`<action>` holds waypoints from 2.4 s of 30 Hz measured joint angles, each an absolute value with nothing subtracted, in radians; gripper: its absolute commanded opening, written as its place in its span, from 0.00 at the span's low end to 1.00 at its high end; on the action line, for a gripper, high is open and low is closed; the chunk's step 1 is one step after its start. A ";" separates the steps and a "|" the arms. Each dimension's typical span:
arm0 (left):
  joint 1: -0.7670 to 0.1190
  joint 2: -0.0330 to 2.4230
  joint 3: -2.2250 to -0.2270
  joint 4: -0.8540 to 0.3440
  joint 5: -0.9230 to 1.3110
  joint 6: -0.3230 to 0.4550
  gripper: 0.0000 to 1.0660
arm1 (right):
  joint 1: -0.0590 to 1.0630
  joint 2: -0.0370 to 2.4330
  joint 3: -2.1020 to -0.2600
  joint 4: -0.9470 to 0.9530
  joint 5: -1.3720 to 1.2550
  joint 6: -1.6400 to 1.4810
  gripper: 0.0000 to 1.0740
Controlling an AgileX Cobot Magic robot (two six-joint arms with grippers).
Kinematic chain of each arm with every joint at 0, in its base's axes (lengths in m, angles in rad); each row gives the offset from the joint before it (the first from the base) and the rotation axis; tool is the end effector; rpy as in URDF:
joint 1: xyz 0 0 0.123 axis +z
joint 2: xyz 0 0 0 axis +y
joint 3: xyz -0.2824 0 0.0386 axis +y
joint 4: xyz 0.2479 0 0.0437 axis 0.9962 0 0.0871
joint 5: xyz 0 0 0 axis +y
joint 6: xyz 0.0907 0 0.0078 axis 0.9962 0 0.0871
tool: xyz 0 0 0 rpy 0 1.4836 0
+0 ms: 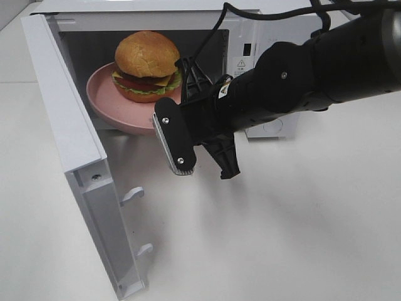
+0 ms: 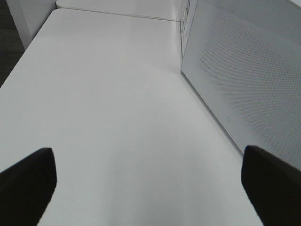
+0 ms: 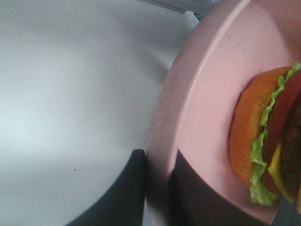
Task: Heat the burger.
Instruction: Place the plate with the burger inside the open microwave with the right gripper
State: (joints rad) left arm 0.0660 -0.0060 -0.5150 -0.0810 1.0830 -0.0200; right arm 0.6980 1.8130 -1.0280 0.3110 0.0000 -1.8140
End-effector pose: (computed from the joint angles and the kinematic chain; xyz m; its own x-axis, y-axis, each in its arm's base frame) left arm -0.0082 -0.0071 0.2797 -0.4541 -0.0880 -0.8866 -0.0287 0.9960 -0.0841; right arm 0.2920 0.2450 0.1850 0.6079 -0.7924 -0.0519 -0.5347 -0.3601 -0.7645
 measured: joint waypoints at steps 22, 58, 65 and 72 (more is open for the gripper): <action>0.066 -0.006 -0.515 -0.081 1.083 -0.020 0.94 | 0.641 1.864 -1.061 0.306 0.041 -1.814 0.00; 0.066 -0.006 -0.515 -0.081 1.083 -0.020 0.94 | 0.616 2.117 -1.475 0.057 0.208 -1.530 0.01; 0.066 -0.006 -0.515 -0.081 1.083 -0.020 0.94 | 0.616 2.169 -1.563 0.000 0.287 -1.425 0.06; 0.066 -0.006 -0.515 -0.081 1.083 -0.020 0.94 | 0.616 2.171 -1.569 -0.027 0.268 -1.419 0.20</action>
